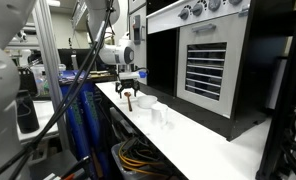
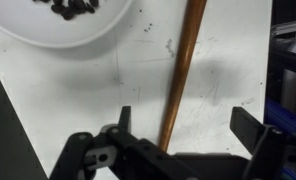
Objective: Use the brown spoon to stir the contents in the white bowl
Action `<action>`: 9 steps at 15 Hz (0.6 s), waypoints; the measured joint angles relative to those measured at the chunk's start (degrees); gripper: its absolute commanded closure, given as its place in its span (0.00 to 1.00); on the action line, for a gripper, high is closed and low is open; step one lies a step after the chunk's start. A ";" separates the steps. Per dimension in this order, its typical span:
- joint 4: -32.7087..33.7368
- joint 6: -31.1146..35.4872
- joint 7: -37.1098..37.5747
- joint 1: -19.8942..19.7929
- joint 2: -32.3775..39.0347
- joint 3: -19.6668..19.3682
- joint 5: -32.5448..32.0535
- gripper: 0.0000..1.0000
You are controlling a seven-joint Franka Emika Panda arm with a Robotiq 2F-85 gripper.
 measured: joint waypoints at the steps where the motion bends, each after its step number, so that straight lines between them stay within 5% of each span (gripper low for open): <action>1: 0.55 -0.56 0.38 0.20 0.38 0.00 -0.09 0.00; 9: 3.38 -3.26 2.98 1.50 2.26 0.00 -0.66 0.00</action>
